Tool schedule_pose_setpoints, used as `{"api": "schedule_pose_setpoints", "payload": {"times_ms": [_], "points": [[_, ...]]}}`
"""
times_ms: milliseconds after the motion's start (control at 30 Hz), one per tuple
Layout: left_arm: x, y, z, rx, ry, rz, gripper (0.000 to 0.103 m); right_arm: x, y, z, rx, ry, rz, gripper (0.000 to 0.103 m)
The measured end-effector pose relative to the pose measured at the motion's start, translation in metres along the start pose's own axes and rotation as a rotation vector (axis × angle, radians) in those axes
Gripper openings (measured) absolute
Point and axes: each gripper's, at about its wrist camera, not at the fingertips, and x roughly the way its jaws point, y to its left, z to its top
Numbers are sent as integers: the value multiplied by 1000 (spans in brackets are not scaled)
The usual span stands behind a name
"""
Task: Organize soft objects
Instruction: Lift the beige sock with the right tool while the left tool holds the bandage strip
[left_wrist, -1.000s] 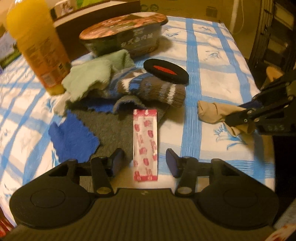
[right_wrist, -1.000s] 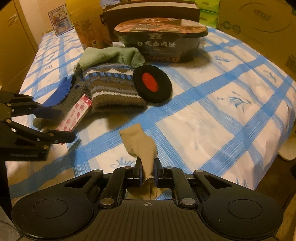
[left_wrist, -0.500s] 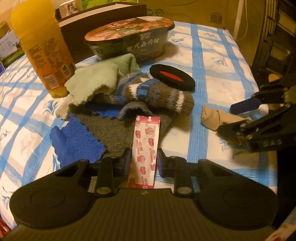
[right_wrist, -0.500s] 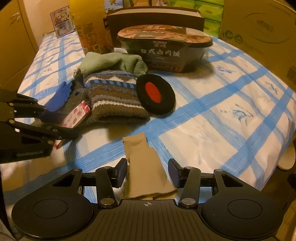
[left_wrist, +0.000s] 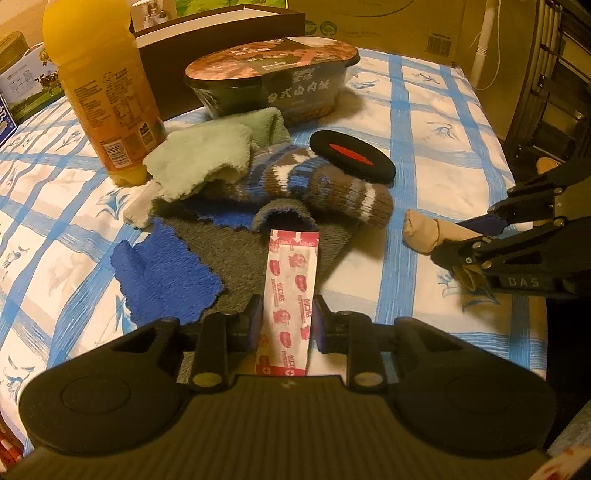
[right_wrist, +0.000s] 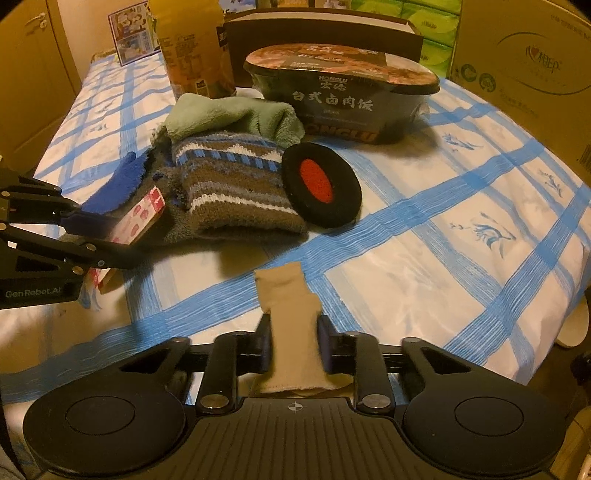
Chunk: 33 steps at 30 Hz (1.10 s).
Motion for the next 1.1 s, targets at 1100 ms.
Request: {"api": "schedule_pose_setpoints", "payload": {"times_ms": [1100], "points": [[-22, 16, -7, -38, -20, 27, 24, -20, -2, 2, 32, -13, 54, 12]]}}
